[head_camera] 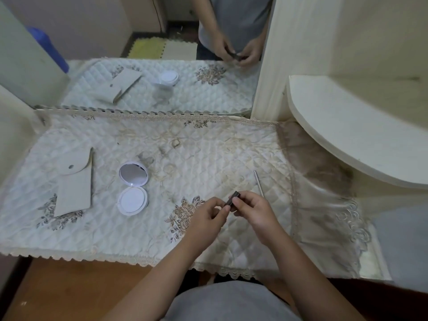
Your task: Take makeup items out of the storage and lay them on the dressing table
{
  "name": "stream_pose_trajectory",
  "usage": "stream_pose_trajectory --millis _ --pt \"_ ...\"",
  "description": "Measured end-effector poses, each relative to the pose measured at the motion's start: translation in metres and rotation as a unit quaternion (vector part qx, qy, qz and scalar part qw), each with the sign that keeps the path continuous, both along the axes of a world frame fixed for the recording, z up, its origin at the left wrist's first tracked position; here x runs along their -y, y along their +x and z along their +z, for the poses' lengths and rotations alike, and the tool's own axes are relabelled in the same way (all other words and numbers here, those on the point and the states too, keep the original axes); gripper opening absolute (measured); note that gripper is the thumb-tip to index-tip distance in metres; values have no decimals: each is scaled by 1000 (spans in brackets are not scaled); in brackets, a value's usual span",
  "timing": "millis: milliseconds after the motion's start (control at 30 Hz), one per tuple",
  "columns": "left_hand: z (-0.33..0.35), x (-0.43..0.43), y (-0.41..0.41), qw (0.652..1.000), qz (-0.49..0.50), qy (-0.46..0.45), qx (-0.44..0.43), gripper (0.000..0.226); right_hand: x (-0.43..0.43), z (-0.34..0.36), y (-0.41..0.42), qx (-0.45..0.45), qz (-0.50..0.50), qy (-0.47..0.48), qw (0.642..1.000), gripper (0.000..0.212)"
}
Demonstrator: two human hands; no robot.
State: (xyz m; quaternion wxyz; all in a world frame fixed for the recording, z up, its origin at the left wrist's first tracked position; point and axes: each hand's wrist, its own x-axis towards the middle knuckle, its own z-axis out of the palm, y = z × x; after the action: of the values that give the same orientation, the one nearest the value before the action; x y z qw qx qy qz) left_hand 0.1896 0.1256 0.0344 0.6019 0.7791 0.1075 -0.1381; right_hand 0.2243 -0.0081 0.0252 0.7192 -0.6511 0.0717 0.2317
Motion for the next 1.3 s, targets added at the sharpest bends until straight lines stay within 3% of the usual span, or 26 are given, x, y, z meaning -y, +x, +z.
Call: stream_pose_trajectory --millis 167,300,400,600,900,1033,1133,1300 --pt "-5 -3 3 997 -27 74 -8 7 1 0 1 -15 -5 -7 1000 11" --pt "-15 -13 2 990 -36 122 -65 27 6 -4 10 -36 -84 -31 995 14" --pt "-21 -23 0 987 16 138 -77 23 11 -10 17 -41 -117 -72 990 13" --pt "-21 -39 11 980 141 123 -68 8 6 -26 22 -51 3 -206 977 17" --pt "-38 -46 23 966 110 228 -51 12 -2 -20 28 5 123 -386 914 38" --pt "-38 -50 21 968 122 214 -39 19 13 -13 23 23 34 -360 932 26" --pt "-35 -54 18 971 138 191 -34 22 33 -15 24 71 -38 -405 911 22" --pt "-26 -49 16 969 147 197 2 19 52 -29 23 30 -41 -427 903 20"
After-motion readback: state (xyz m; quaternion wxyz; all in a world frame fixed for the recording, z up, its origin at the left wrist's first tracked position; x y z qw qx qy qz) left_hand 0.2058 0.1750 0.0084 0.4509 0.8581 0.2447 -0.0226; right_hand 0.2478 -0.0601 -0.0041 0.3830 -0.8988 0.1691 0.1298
